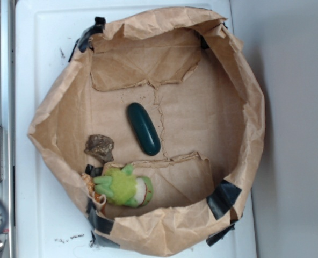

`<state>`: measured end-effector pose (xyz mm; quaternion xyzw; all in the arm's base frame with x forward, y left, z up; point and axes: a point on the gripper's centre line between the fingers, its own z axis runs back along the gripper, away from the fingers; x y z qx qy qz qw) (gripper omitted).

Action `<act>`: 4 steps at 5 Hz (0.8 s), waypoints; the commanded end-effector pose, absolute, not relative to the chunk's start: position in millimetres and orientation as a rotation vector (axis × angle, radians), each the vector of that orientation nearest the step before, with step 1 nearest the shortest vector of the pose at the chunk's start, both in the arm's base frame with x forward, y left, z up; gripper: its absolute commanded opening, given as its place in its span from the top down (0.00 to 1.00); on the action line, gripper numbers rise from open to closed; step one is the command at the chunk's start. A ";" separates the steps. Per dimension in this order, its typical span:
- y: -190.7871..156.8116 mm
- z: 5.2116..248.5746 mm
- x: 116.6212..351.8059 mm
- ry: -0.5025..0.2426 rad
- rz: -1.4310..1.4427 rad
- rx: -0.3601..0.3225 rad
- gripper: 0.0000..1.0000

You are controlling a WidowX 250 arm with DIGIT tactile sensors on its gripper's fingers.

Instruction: Grab the rock.

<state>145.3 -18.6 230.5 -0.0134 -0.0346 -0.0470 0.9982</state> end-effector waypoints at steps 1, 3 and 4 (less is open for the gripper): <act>-11.4 223.6 197.8 -0.087 -0.233 -0.010 0.00; -13.4 206.8 223.4 -0.193 -0.379 0.042 0.00; -13.4 206.8 223.4 -0.193 -0.379 0.042 0.00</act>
